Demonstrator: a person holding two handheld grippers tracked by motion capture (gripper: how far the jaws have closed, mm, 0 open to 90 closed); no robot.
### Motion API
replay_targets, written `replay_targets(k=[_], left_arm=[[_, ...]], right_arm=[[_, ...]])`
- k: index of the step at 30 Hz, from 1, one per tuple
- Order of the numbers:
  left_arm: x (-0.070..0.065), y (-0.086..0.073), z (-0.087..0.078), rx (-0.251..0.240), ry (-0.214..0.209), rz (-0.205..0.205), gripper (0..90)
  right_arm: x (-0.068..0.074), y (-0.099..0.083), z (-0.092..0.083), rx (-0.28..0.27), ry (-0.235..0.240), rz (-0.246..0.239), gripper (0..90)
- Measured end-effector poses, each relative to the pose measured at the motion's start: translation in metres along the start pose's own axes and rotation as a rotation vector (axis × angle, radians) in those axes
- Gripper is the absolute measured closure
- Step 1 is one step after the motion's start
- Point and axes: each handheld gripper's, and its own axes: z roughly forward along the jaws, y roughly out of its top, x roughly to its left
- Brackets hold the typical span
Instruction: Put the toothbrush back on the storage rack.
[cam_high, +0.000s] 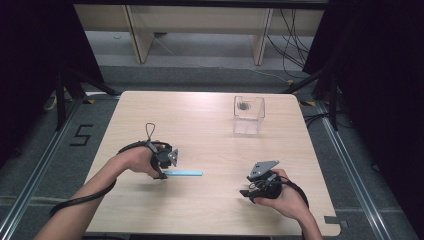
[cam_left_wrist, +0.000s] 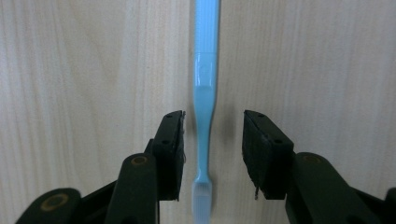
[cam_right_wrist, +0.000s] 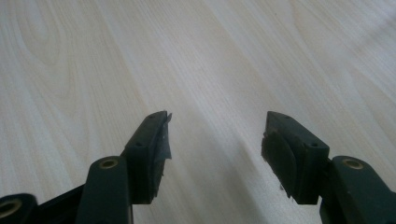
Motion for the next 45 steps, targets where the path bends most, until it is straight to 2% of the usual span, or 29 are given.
replay_targets(k=[2, 3, 5, 6, 7, 14, 16, 17, 21, 22, 26, 27, 29, 32, 34, 35, 36, 39, 45], left_arm=[[0.001, 0.003, 0.001, 0.001, -0.009, 0.001, 60.4], [0.002, 0.005, 0.001, 0.003, -0.017, -0.001, 62.0], [0.003, 0.007, 0.002, 0.013, -0.022, 0.009, 62.2], [0.003, 0.008, 0.003, 0.012, -0.028, 0.001, 62.3], [0.004, 0.009, 0.003, 0.023, -0.033, 0.008, 62.3], [0.008, 0.013, 0.006, 0.026, -0.066, 0.013, 65.7], [0.009, 0.014, 0.005, 0.022, -0.064, 0.012, 65.7], [0.009, 0.014, 0.005, 0.022, -0.065, 0.011, 65.9], [0.01, 0.015, 0.006, 0.027, -0.076, 0.009, 67.0], [0.011, 0.016, 0.006, 0.03, -0.085, 0.009, 67.1], [0.012, 0.017, 0.007, 0.039, -0.09, 0.013, 67.8], [0.012, 0.018, 0.007, 0.039, -0.093, 0.009, 68.1], [0.012, 0.018, 0.008, 0.044, -0.099, 0.007, 69.1], [0.012, 0.019, 0.009, 0.047, -0.1, 0.009, 69.7], [0.013, 0.019, 0.01, 0.048, -0.102, 0.009, 70.0], [0.013, 0.019, 0.01, 0.049, -0.103, 0.01, 70.2], [0.012, 0.019, 0.011, 0.044, -0.105, 0.001, 70.4], [0.014, 0.02, 0.012, 0.053, -0.105, 0.007, 71.4], [0.014, 0.024, 0.014, 0.077, -0.112, 0.012, 73.1]], right_arm=[[0.002, 0.0, 0.001, 0.0, -0.001, 0.012, 41.5], [0.0, 0.0, 0.0, 0.005, 0.001, -0.009, 41.5], [0.0, 0.0, 0.0, 0.007, 0.002, -0.007, 41.5], [0.0, -0.001, 0.002, -0.003, -0.001, -0.008, 41.4], [-0.001, -0.001, 0.003, -0.004, 0.0, -0.029, 41.4], [0.002, -0.001, 0.005, 0.012, 0.019, -0.003, 41.0], [0.002, 0.0, 0.004, 0.025, 0.02, 0.002, 40.9], [0.0, 0.0, 0.004, 0.019, 0.012, -0.014, 40.9], [0.002, 0.001, 0.004, 0.016, 0.019, 0.003, 40.7], [0.0, 0.002, 0.004, 0.006, 0.016, -0.032, 40.7], [-0.001, 0.002, 0.004, 0.012, 0.021, -0.041, 40.6], [0.001, 0.002, 0.004, 0.017, 0.017, -0.03, 40.5], [-0.001, 0.002, 0.004, 0.009, 0.021, -0.046, 40.5], [0.0, 0.001, 0.004, 0.002, 0.019, -0.033, 40.5], [-0.001, 0.001, 0.004, -0.001, 0.019, -0.042, 40.4], [0.002, 0.001, 0.003, 0.008, 0.019, -0.003, 40.4], [0.001, 0.001, 0.003, 0.006, 0.014, -0.012, 40.4], [0.0, 0.001, 0.001, 0.011, 0.017, -0.021, 40.4], [0.0, 0.002, 0.001, 0.011, 0.015, -0.019, 40.2]])
